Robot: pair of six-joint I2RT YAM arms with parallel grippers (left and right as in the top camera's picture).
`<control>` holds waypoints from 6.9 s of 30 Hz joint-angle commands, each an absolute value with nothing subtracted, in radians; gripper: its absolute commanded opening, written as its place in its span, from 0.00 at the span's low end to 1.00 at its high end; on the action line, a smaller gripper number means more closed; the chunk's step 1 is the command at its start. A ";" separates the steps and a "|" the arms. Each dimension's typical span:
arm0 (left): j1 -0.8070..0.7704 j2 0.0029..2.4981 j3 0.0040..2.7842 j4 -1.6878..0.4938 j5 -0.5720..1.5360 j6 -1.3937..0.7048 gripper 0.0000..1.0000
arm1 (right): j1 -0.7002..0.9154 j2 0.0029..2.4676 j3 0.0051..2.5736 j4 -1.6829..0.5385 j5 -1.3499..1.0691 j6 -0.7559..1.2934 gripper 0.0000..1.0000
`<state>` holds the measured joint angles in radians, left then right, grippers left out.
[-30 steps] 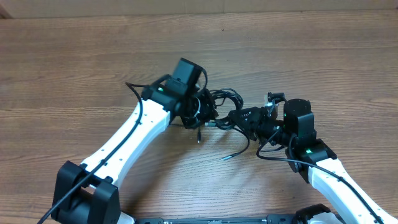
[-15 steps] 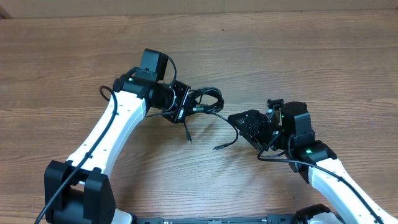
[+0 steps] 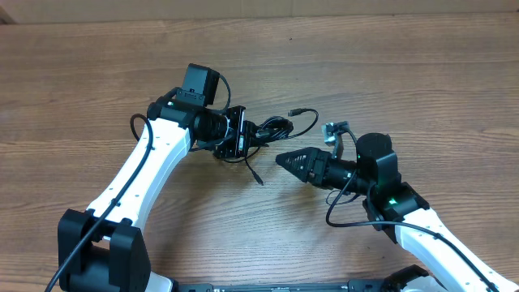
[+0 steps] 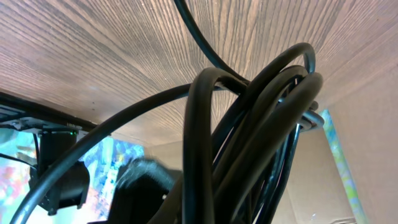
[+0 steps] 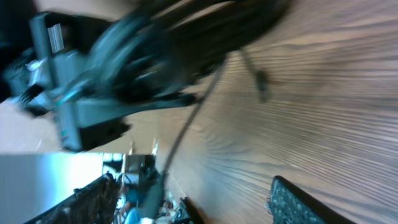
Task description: Untangle cables
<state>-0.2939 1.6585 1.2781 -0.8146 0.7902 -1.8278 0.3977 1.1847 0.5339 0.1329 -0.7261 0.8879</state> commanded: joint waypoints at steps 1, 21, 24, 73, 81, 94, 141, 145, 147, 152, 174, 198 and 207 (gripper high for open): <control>-0.298 1.662 1.285 -0.810 0.813 -1.871 0.04 | 0.439 1.180 0.542 0.179 -0.748 0.946 0.70; -0.331 1.662 1.285 -0.747 0.860 -1.881 0.04 | 0.656 1.273 0.542 0.285 -0.607 1.070 0.24; -0.327 1.662 1.285 -0.743 0.939 -1.881 0.04 | 0.656 1.273 0.542 0.233 -0.566 1.070 0.07; -0.263 1.662 1.285 -0.744 0.497 -0.232 0.04 | 0.481 1.243 0.554 -0.086 -0.219 0.494 0.66; -0.288 1.662 1.285 -0.744 0.498 -0.077 0.04 | 0.481 1.081 0.615 -0.096 -0.226 0.279 0.66; -0.443 1.662 1.285 -0.752 0.498 0.031 0.04 | 0.489 1.045 0.623 -0.025 -0.088 0.116 0.62; -0.459 1.662 1.285 -0.759 0.656 -0.021 0.04 | 0.661 1.226 0.758 -0.380 0.236 0.077 0.65; -0.459 1.662 1.285 -0.793 0.720 0.076 0.04 | 0.661 1.287 0.758 -0.320 0.254 0.077 0.55; -0.459 1.662 1.285 -0.808 0.750 0.119 0.04 | 0.661 1.287 0.758 -0.319 0.254 0.077 0.48; -0.459 1.662 1.285 -0.810 0.751 0.157 0.04 | 0.661 1.284 0.761 -0.324 0.254 0.077 0.20; -0.457 1.662 1.285 -0.642 0.138 -0.609 0.08 | 0.661 0.870 0.881 -0.611 -0.131 0.168 0.04; -0.441 1.662 1.285 -0.562 0.382 -0.339 0.05 | 0.661 0.952 0.881 -0.408 -0.634 0.345 0.04; -0.361 1.662 1.285 -0.471 0.630 -0.276 0.04 | 0.661 1.108 0.881 -0.415 -0.721 0.244 0.04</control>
